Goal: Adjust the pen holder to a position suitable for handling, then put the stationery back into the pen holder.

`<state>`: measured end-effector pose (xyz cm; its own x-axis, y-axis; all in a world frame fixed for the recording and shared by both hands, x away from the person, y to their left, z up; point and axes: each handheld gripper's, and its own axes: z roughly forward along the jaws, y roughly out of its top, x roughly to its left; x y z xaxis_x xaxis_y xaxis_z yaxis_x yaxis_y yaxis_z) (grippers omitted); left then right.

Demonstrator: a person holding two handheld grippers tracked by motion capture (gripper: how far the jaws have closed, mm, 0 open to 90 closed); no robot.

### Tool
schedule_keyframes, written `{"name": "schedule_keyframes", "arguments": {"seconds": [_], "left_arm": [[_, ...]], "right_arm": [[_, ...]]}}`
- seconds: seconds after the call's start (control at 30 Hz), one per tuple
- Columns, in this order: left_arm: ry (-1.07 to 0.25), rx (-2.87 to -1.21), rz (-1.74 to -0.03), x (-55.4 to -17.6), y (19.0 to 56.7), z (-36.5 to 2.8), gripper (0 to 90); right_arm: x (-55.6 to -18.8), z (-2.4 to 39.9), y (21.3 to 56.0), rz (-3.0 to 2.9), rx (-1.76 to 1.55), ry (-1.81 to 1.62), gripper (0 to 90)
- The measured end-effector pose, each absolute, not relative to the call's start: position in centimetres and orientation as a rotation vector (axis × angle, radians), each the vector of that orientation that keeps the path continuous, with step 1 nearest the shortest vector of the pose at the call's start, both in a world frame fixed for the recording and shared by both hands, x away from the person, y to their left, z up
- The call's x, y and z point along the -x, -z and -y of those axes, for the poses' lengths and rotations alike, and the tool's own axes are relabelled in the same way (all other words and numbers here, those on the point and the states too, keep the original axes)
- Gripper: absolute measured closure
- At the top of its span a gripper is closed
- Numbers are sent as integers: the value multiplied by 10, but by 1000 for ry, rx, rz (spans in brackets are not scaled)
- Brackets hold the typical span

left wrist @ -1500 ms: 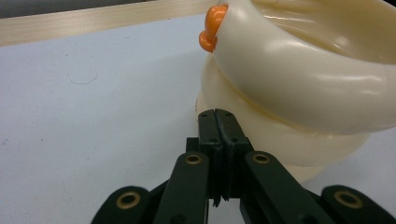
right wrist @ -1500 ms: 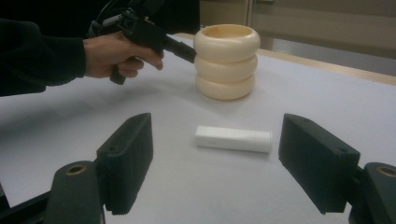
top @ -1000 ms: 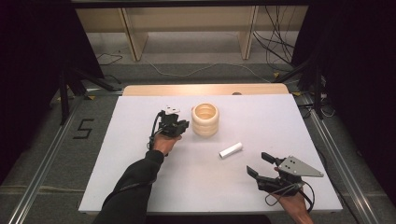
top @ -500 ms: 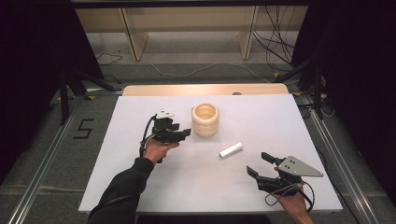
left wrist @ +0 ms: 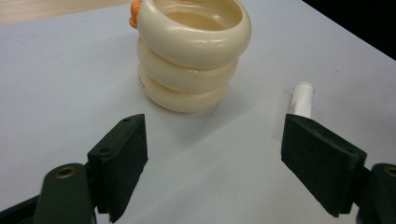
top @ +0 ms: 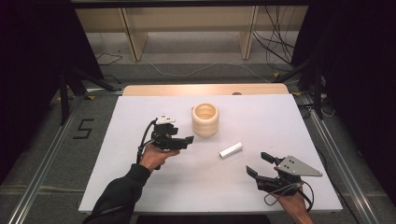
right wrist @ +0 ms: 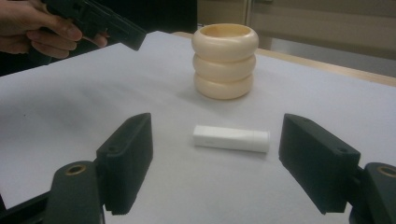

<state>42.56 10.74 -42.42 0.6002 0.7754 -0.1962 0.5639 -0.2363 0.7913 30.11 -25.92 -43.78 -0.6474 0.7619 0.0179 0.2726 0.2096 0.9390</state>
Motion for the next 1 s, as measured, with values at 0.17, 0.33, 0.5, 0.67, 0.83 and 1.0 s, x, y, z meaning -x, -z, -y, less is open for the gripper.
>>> {"name": "schedule_keyframes", "arguments": {"seconds": [0.17, 0.33, 0.5, 0.67, 0.83, 1.0], "left_arm": [[-282, -1952, -1060, -423, 427, -101, 211], [-282, -1968, -1043, -420, 428, -94, 209], [-270, -1984, -1025, -418, 426, -86, 207], [-254, -2019, -987, -415, 424, -72, 204], [-233, -2065, -941, -413, 423, -54, 204], [-208, -2105, -892, -414, 423, -29, 204]], "right_arm": [[-300, 259, 438, -2034, -957, -1430, 266], [-300, 259, 437, -2031, -951, -1432, 266], [-301, 261, 438, -2029, -961, -1428, 265], [-300, 264, 437, -2016, -971, -1427, 265], [-302, 267, 436, -2001, -997, -1418, 265], [-302, 267, 437, -2003, -999, -1417, 265]]}}
